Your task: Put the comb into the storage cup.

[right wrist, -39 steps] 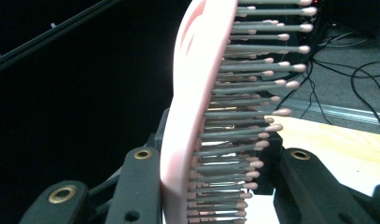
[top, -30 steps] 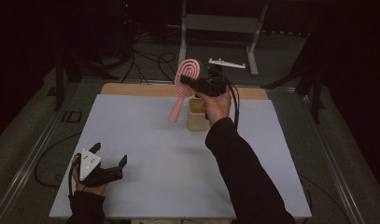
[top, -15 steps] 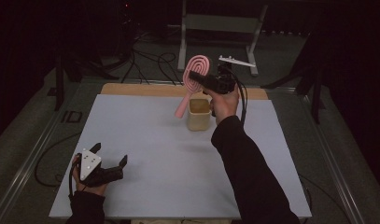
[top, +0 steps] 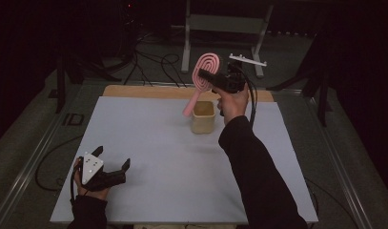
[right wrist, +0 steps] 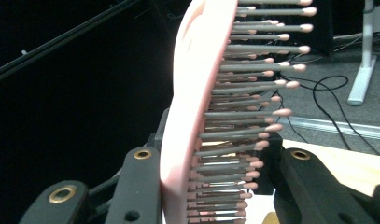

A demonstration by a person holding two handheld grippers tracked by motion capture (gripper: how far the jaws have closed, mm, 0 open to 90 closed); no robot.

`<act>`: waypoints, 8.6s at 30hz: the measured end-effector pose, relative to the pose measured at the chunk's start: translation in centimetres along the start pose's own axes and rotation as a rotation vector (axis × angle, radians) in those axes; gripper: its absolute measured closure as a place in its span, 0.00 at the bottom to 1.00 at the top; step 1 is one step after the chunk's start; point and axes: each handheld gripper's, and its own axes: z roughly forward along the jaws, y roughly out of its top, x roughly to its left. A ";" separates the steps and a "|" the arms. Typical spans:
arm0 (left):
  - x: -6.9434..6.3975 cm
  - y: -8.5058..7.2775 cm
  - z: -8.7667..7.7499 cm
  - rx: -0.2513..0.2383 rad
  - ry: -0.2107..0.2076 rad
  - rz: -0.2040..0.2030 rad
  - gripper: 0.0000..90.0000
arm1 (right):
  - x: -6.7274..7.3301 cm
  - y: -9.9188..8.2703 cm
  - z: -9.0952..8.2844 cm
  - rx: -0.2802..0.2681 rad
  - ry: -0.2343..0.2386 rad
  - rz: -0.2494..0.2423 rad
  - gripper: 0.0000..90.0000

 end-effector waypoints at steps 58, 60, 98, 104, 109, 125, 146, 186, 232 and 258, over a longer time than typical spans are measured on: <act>-0.1 0.0 0.1 0.016 -0.001 0.004 0.00 | -3.3 -0.1 0.1 -0.023 -0.124 0.031 0.71; -0.1 0.0 0.1 0.016 -0.002 0.005 0.00 | -3.5 -0.3 0.1 -0.022 -0.129 0.032 0.71; -0.2 0.0 0.1 0.014 0.000 0.007 0.00 | -5.0 -2.7 0.7 -0.003 -0.170 0.053 0.71; -0.2 0.0 0.1 0.016 0.001 0.007 0.00 | -4.9 -3.2 1.0 0.005 -0.170 0.046 0.71; -0.2 0.0 0.1 0.015 0.000 0.007 0.00 | -4.9 -3.7 1.3 0.016 -0.169 0.046 0.71; -0.3 0.0 0.1 0.017 -0.001 0.010 0.00 | -5.0 -4.9 1.7 0.027 -0.184 0.038 0.71; -0.3 -0.1 0.1 0.017 0.002 0.011 0.00 | -5.4 -6.3 2.4 0.039 -0.192 0.053 0.70; -0.5 -0.1 0.2 0.019 -0.001 0.012 0.00 | -7.1 -7.9 2.5 0.068 -0.154 0.100 0.69; -0.6 -0.2 0.5 0.037 -0.014 0.009 0.00 | -7.6 -8.9 -2.6 0.201 -0.223 -0.081 0.11; -0.1 1.1 0.9 0.055 -0.079 -0.011 0.00 | -4.7 -15.2 -10.7 0.168 -0.286 -0.271 0.11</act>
